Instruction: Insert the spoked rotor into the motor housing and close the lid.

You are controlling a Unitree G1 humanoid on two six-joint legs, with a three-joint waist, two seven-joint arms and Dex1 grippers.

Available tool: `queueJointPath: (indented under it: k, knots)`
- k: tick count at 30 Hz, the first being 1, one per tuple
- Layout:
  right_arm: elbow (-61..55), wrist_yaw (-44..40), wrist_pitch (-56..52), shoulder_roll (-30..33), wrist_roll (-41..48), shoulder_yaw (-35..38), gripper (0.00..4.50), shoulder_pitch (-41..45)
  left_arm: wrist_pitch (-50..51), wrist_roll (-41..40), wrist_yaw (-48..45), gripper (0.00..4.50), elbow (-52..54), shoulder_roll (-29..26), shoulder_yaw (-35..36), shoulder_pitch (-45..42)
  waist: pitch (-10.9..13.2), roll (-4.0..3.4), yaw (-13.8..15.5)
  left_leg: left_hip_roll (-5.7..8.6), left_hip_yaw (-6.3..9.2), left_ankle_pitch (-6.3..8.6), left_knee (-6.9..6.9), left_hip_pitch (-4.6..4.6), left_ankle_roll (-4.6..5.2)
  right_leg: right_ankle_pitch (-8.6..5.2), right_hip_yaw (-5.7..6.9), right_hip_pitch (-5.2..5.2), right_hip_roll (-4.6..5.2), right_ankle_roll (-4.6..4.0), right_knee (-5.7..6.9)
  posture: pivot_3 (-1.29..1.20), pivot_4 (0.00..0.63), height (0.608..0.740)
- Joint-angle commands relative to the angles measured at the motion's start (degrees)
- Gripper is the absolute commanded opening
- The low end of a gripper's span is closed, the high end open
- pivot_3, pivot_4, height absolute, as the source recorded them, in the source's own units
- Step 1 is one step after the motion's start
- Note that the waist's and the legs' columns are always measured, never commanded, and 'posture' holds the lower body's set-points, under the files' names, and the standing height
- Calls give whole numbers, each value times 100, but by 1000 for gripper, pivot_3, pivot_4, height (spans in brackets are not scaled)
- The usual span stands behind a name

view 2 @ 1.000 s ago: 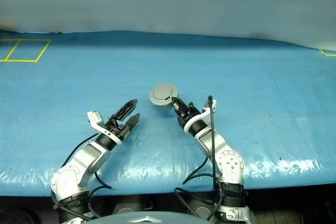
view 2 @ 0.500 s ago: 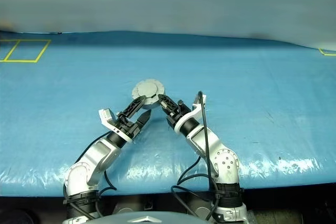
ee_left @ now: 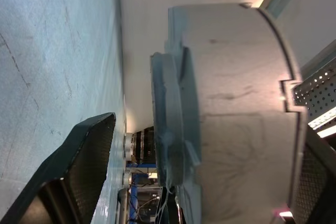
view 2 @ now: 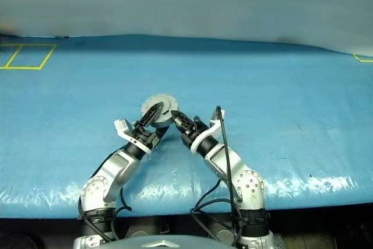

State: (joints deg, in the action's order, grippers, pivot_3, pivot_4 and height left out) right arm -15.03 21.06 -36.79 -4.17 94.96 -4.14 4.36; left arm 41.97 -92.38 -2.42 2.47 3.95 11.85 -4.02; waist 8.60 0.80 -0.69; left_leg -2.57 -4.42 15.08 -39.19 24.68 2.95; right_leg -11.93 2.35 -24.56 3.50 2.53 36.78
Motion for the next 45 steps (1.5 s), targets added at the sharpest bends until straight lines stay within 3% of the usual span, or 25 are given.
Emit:
queueJointPath:
  k: [1, 3, 8, 9, 12, 17, 19, 25, 30, 38, 44, 45]
  knots:
    - [-520, -188, -45, -244, 226, -177, 1136, 74, -113, -54, 74, 2893, 21, 453, -117, -165, 0, 0, -2, 0, 0, 0, -1, 0, 0, 0, -1, 0, 0, 0, 0, 0, 150, 740]
    - [-540, -244, -75, -187, 140, -180, 1136, 71, -164, -67, 90, 2380, 48, 439, -113, -164, 0, 0, -2, 1, -1, 0, -2, 0, 0, 0, -1, 0, 0, 0, 0, 0, 150, 740]
    - [-616, -568, -109, -18, -170, -113, 1136, -26, -311, -59, 134, 2379, 131, 403, -109, -158, 0, 0, -1, 0, 0, 0, -3, -1, 0, 0, -1, 1, -1, 0, 1, 0, 150, 740]
    - [-624, -623, -135, 21, -228, -110, 1870, -50, -335, -49, 146, 2379, 130, 390, -102, -169, 0, 0, 0, 1, -1, 0, -3, 0, 1, 1, -1, 1, 0, 2, 1, 0, 150, 740]
    - [-821, -1045, -328, 526, -973, -247, 2823, -105, -454, -8, 189, 2379, 104, 317, -60, -276, 0, 0, -1, 1, -2, 0, -3, -1, 1, 1, -2, 1, 0, 2, 1, 0, 150, 740]
    - [-1220, -2032, 45, 2037, -3990, -1340, 4435, -166, -547, 115, 193, 2379, -116, 85, 100, -624, -2, 3, 23, 17, 0, 0, -14, -1, 1, -2, 1, 5, -2, -3, 3, 0, 150, 740]
    - [-1194, -2216, 522, 2402, -5138, -1741, 4500, -253, -527, 242, 189, 2379, -307, -62, 192, -840, -3, 4, 35, 36, 4, -1, -18, 0, 0, -3, 2, 7, -1, -4, 4, 0, 150, 740]
    - [-696, -2170, 2233, 2680, -7948, -2258, 4500, -608, -579, 828, -13, 2379, -1341, -543, 579, -1843, -3, 10, 14, 40, 3, -7, -24, -2, -6, 1, -1, 8, -4, 6, 7, 0, 150, 740]
    - [115, -1788, 3535, 2435, -9421, -2227, 4500, -875, -822, 1629, -472, 2379, -2944, -982, 854, -3065, 1, 19, 17, 40, 2, -23, -28, -1, -29, 6, 0, 8, -5, 16, 6, 0, 150, 740]
    - [701, -1829, 4226, 1826, -9908, -1900, 4500, -1217, -1427, 2965, -1333, 2379, -5376, -1271, 1206, -4602, 6, 31, 15, 44, -2, -23, -27, 5, -28, 18, 1, 9, -1, 35, -4, 0, 150, 740]
    - [645, -1974, 4090, 1496, -9956, -1708, 4500, -1350, -1996, 3871, -1141, 2379, -6859, -1336, 1408, -5446, 10, 38, 2, 42, -3, -24, -24, 3, -29, 18, 1, 8, -1, 37, -3, 0, 150, 740]
    - [633, -1992, 4057, 1463, -9983, -1685, 4500, -1370, -2007, 3971, -1084, 2728, -6958, -1353, 1447, -5482, 10, 38, -3, 41, -3, -24, -23, 3, -30, 18, 1, 7, -1, 36, -3, 0, 150, 740]
